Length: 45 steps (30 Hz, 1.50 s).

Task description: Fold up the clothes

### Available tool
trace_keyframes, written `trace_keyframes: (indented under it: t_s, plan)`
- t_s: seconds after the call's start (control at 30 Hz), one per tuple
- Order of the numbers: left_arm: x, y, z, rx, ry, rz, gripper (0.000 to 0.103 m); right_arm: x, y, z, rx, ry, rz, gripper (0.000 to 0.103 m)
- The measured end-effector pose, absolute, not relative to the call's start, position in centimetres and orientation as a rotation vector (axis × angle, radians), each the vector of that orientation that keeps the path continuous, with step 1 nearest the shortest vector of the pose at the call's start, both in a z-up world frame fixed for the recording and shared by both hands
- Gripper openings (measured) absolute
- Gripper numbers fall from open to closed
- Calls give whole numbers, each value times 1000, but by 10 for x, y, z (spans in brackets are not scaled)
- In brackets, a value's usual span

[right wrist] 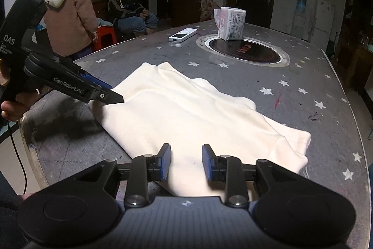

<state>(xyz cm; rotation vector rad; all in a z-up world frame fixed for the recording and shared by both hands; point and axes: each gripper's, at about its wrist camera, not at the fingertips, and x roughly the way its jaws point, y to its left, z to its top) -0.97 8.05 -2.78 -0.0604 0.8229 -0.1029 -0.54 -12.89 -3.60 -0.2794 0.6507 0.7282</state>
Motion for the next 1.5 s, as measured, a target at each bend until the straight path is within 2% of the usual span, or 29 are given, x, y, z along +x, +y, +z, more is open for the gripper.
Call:
trace_keyframes:
  t_s: [0.53,0.8,1.0,1.23,1.5]
  plan:
    - [-28,70,-24,-36,841,-126,44,-16,-145,-37,-271,659,713,28]
    - [-43,56,-1,57,752,-139,43,-21,-139,-17,-255,616,730,28]
    - [-41,37,-6,62,751,-214,37,-18,-111,-24,-270,613,790,28]
    - [-35,32,-24,64,773,-239,37,-20,-106,-39,-285,631,795,28]
    - [-36,33,-24,58,774,-242,37,2,-121,-29,-237,642,727,28]
